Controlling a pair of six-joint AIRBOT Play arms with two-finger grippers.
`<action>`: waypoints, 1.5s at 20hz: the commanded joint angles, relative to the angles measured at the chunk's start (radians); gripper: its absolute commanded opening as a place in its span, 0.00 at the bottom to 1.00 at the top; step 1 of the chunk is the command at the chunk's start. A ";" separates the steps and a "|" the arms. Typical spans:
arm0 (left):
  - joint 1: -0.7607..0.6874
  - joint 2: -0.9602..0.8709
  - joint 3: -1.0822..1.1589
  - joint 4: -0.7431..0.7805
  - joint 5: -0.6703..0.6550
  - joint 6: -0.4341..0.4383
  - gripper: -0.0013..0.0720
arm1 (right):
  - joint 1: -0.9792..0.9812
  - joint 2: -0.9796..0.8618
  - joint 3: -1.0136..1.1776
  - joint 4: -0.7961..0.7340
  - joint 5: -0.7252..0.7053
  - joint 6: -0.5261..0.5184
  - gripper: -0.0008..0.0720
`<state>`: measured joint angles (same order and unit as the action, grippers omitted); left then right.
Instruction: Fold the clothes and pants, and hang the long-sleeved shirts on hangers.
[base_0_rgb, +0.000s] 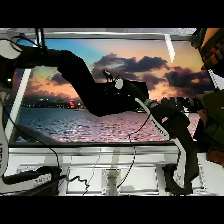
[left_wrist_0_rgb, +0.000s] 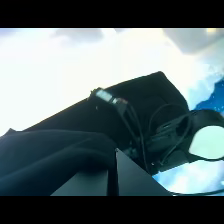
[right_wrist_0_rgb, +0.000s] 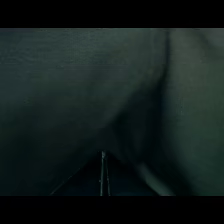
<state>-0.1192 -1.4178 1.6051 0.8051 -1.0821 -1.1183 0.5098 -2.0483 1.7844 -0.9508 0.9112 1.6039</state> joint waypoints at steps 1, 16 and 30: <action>-0.060 -0.102 0.000 -0.105 0.080 -0.013 0.03 | -0.073 0.062 0.000 -0.145 0.096 0.094 0.03; -0.616 -0.399 0.001 -0.343 0.807 -0.008 0.78 | -0.531 0.414 -0.001 -0.318 0.283 0.065 0.07; -0.376 -0.332 0.000 0.130 0.383 -0.033 0.03 | -0.624 0.309 0.000 -0.085 0.450 -0.367 0.99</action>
<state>-0.5365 -1.7424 1.6054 0.7216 -0.6243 -1.1175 -0.1371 -1.7065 1.7836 -1.1481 1.3407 1.3125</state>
